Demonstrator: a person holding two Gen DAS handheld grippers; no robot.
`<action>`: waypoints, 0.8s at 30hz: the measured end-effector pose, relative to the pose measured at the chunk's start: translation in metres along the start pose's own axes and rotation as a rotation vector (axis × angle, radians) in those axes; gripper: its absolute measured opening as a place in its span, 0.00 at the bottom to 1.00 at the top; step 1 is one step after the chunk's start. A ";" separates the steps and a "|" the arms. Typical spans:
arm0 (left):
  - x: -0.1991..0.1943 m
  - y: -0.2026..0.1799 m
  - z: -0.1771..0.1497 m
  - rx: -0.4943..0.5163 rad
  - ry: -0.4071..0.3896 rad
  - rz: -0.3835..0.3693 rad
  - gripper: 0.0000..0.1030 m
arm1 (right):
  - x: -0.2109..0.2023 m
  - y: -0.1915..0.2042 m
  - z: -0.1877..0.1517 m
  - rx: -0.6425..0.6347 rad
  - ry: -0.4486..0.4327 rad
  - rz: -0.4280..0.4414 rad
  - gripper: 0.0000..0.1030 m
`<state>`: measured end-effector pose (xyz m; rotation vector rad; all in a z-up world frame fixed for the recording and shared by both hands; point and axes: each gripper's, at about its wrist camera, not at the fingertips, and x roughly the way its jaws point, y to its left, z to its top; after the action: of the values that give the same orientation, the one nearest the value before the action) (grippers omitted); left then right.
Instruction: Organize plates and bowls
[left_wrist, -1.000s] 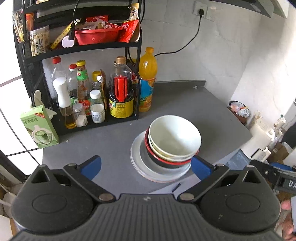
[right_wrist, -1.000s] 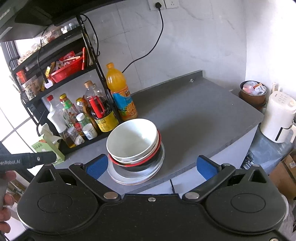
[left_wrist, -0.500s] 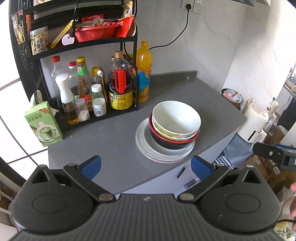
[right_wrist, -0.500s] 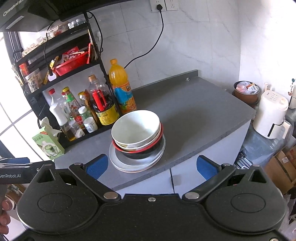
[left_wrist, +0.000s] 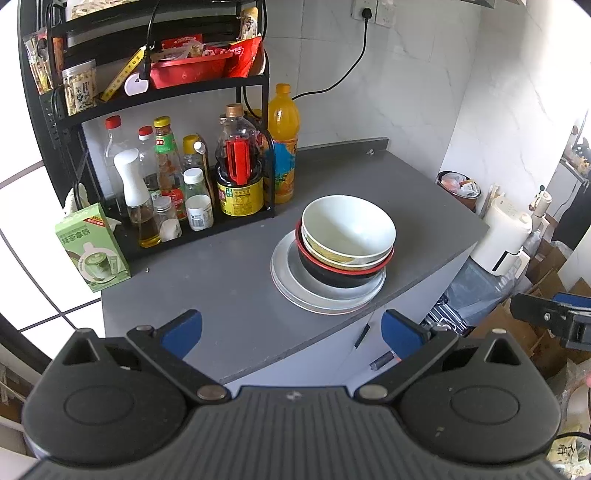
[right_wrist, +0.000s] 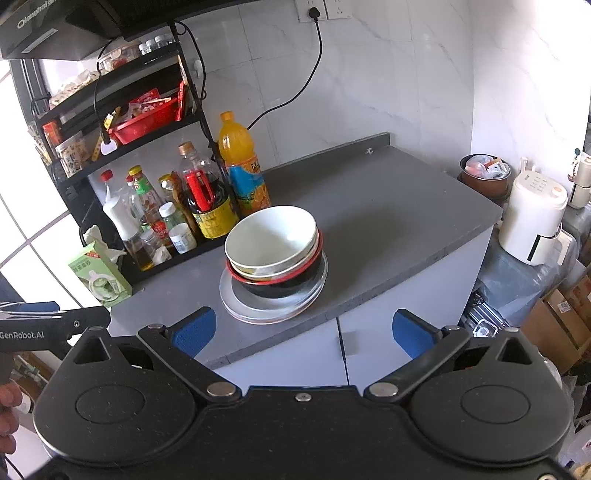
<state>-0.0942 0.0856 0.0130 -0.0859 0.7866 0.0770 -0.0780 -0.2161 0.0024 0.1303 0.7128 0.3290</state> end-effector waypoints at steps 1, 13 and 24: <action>-0.001 -0.001 -0.001 -0.003 -0.001 -0.005 0.99 | -0.001 0.000 -0.001 0.002 0.000 -0.001 1.00; -0.010 -0.004 -0.009 -0.008 0.001 -0.009 0.99 | -0.013 0.002 -0.007 -0.035 -0.023 -0.008 1.00; -0.015 -0.008 -0.012 0.000 -0.006 -0.007 0.99 | -0.018 0.003 -0.011 -0.039 -0.008 0.008 1.00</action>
<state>-0.1126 0.0756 0.0159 -0.0886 0.7804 0.0708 -0.0987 -0.2191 0.0056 0.0978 0.6982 0.3493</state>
